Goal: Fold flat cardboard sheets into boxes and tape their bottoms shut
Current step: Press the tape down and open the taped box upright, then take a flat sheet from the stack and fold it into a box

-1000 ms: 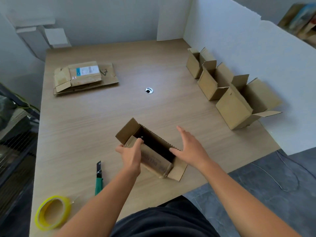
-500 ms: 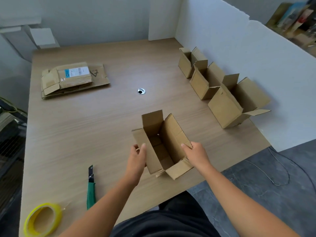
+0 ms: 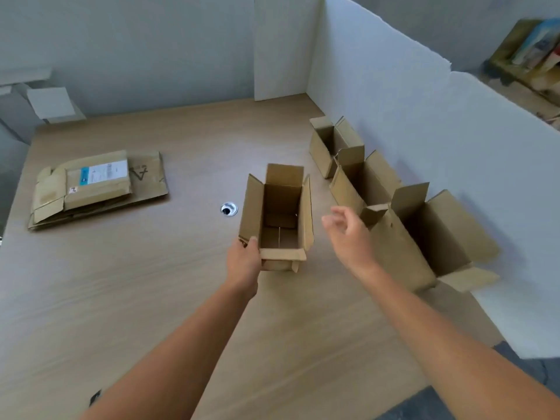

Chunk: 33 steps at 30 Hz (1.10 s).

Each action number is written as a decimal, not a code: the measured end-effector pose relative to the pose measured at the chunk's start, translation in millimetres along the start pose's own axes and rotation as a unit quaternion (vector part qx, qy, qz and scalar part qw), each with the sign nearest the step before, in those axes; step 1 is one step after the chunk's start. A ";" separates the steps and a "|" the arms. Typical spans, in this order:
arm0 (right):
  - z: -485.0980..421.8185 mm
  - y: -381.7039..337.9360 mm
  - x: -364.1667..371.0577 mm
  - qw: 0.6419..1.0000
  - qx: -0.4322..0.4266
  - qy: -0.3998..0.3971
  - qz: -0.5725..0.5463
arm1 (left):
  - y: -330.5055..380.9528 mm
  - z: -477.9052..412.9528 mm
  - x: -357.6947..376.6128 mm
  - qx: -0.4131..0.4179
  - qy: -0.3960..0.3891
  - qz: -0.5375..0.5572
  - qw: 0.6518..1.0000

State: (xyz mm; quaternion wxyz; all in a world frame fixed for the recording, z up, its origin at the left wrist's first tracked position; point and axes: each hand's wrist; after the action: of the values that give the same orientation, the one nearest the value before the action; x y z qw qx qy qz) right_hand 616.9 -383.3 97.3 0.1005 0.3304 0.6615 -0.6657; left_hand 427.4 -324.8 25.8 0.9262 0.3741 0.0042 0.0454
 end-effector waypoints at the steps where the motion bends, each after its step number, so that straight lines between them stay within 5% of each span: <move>1: -26.6 4.2 -7.6 0.999 -0.028 0.004 0.024 | 15.2 -16.4 19.1 -0.001 0.010 0.008 1.000; 10: -214.3 74.2 -61.4 0.971 -0.112 -0.087 0.191 | 128.1 -142.1 185.9 0.038 0.086 -0.015 0.995; 17: -286.6 81.8 -54.8 0.946 -0.174 -0.130 0.242 | 147.7 -176.7 234.7 0.040 0.046 -0.077 0.995; 22: -298.7 50.5 -18.0 0.917 -0.249 -0.158 0.270 | 172.0 -174.5 166.7 0.213 0.146 -0.272 0.927; 27: -293.2 2.9 65.8 0.894 -0.290 -0.215 0.266 | 203.5 -194.8 44.5 0.249 0.246 -0.540 0.765; 30: -279.9 -32.8 140.1 0.881 -0.294 -0.274 0.249 | 208.9 -199.3 -38.7 0.221 0.286 -0.560 0.745; 33: -256.8 -78.3 223.8 0.867 -0.302 -0.333 0.212 | 208.7 -206.0 -131.5 0.158 0.319 -0.535 0.766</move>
State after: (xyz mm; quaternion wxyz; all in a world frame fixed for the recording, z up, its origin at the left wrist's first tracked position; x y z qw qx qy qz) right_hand 480.6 -64.0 56.8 0.5490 0.1747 0.6713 -0.4664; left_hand 270.9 -44.2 18.8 0.6737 0.4163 0.5062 -0.3416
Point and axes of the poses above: each hand's wrist, its own z-axis away from the middle knuckle, its own x-axis out of the palm, y = z × x, and after that the axes turned 15 degrees about -x, right-handed
